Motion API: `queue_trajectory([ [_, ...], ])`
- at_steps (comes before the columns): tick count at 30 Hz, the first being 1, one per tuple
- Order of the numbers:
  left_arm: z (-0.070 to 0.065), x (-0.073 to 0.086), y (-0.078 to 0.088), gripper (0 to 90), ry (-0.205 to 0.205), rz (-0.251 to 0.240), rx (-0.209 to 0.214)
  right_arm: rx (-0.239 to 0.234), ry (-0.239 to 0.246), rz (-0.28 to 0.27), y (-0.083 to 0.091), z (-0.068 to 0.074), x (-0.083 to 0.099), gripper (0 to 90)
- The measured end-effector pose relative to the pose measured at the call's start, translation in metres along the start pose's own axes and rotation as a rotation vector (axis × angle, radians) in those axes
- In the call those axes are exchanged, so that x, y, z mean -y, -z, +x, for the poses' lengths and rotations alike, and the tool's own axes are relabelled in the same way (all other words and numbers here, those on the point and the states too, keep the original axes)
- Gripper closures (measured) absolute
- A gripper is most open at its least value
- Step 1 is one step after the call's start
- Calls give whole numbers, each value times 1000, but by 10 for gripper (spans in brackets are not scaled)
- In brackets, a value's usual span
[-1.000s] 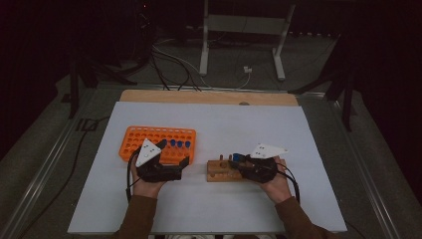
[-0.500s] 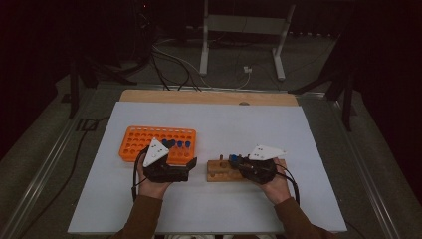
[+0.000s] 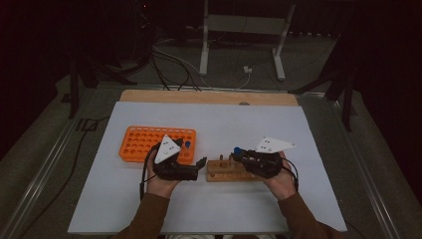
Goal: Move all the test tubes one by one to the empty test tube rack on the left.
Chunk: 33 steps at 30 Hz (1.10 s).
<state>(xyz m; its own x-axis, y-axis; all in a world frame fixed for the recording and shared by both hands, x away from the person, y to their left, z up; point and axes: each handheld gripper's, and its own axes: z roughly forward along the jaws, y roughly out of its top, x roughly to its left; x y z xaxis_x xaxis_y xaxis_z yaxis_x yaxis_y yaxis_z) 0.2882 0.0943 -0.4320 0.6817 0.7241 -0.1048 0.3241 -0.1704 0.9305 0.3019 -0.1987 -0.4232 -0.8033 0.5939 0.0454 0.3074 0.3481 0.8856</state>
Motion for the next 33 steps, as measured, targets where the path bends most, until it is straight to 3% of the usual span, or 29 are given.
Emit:
queue_trajectory([
  [8, -5, -7, -9, 33, 11, 3, 24, -1, 24, -15, 4, 4, -21, 767],
  [14, -8, -9, -16, 56, 17, 14, 50, -14, -1, -37, 5, 2, -27, 768],
  [19, -17, -10, -23, 90, -26, 44, 62, -33, -13, -40, 1, 3, -30, 767],
  [23, -24, -12, -29, 134, -36, 52, 79, -47, -5, -41, -4, 8, -33, 767],
  [26, -28, -13, -32, 183, -49, 53, 76, -57, -3, -41, -8, 11, -36, 767],
  [33, -32, -13, -35, 505, -83, 41, 122, -92, -14, -54, -12, 14, -40, 767],
])
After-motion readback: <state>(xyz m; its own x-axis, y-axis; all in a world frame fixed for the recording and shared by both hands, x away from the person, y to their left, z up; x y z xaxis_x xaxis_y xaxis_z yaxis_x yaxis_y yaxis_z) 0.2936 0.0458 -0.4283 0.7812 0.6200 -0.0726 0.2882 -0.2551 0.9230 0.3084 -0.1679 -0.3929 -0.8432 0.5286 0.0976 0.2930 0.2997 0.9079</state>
